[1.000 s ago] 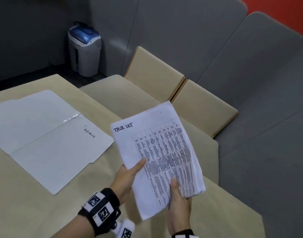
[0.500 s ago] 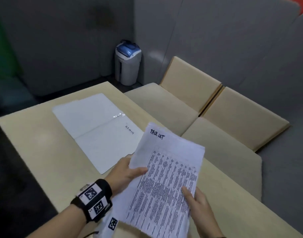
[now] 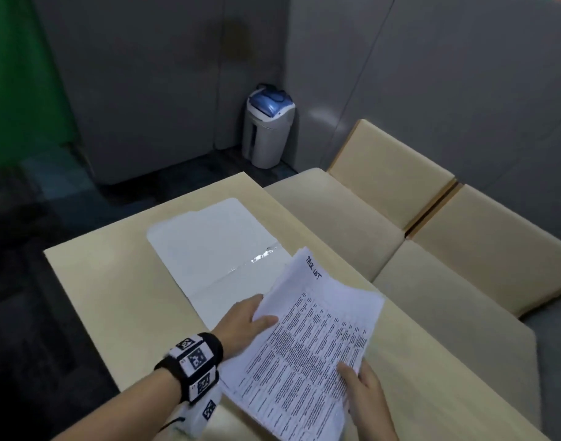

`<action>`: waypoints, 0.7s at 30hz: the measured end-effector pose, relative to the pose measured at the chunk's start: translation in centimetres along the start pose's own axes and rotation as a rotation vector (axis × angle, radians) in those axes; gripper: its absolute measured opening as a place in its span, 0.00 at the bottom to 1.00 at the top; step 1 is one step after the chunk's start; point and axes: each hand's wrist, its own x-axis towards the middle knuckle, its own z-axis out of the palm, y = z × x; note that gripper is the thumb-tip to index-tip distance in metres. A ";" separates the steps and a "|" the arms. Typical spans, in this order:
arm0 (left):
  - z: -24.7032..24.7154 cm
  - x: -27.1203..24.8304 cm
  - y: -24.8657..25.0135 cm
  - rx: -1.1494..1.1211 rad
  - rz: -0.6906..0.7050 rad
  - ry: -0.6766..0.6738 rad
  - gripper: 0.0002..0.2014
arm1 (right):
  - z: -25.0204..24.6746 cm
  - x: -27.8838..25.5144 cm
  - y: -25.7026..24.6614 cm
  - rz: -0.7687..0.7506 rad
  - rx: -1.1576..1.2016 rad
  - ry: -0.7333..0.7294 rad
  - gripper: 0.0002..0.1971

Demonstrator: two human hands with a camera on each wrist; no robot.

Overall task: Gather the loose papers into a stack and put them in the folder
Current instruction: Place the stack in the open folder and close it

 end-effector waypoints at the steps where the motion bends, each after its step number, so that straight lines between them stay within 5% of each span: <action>1: -1.6 1.7 -0.7 0.024 -0.009 -0.023 0.25 | 1.4 1.3 0.2 0.033 0.028 0.017 0.23; 5: -9.5 9.8 -4.9 0.170 -0.078 0.031 0.18 | 6.6 6.0 1.1 0.131 0.082 0.075 0.19; 12: -22.1 19.5 -11.0 0.746 -0.412 0.347 0.39 | 12.0 9.5 4.5 0.329 0.010 0.211 0.24; 16: -24.6 20.6 -13.1 0.718 -0.495 0.229 0.45 | 12.8 9.8 3.3 0.401 -0.072 0.296 0.26; 21: -24.0 21.2 -12.5 0.427 -0.351 0.020 0.21 | 12.2 10.2 2.9 0.346 -0.205 0.391 0.26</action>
